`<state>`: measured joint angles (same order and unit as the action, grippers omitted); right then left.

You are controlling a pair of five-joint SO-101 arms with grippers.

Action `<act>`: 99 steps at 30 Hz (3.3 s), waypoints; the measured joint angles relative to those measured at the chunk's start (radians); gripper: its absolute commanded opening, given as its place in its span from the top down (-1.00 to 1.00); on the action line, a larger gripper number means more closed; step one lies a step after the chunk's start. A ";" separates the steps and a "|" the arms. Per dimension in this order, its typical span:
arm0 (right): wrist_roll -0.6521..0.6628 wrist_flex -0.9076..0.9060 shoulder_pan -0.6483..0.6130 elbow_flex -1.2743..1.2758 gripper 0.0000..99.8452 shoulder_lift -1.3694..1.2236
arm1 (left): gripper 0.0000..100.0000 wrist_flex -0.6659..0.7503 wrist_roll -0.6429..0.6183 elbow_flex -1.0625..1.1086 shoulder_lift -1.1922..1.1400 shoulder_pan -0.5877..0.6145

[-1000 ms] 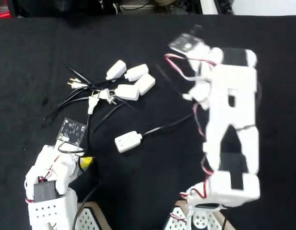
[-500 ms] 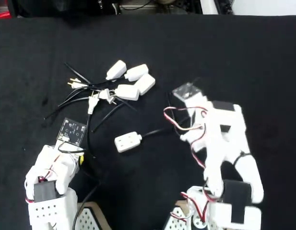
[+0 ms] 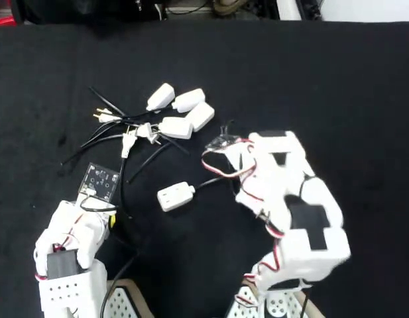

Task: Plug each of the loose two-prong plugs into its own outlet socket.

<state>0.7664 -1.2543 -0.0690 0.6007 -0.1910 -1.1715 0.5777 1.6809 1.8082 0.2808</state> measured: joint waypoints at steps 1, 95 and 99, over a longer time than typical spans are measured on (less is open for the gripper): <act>0.000 -0.025 -0.006 -0.034 0.78 -0.028 | 0.55 0.000 0.000 0.000 0.000 0.000; -0.374 0.440 -0.612 0.582 0.98 1.316 | 0.55 0.353 -0.448 -0.038 0.000 -0.091; -0.376 0.605 -0.640 0.747 0.98 1.424 | 0.54 0.371 -0.516 -0.083 0.000 -0.189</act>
<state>0.3905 -0.6498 -0.7089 1.3479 1.2329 -0.8002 0.0621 1.5980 1.8082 0.0921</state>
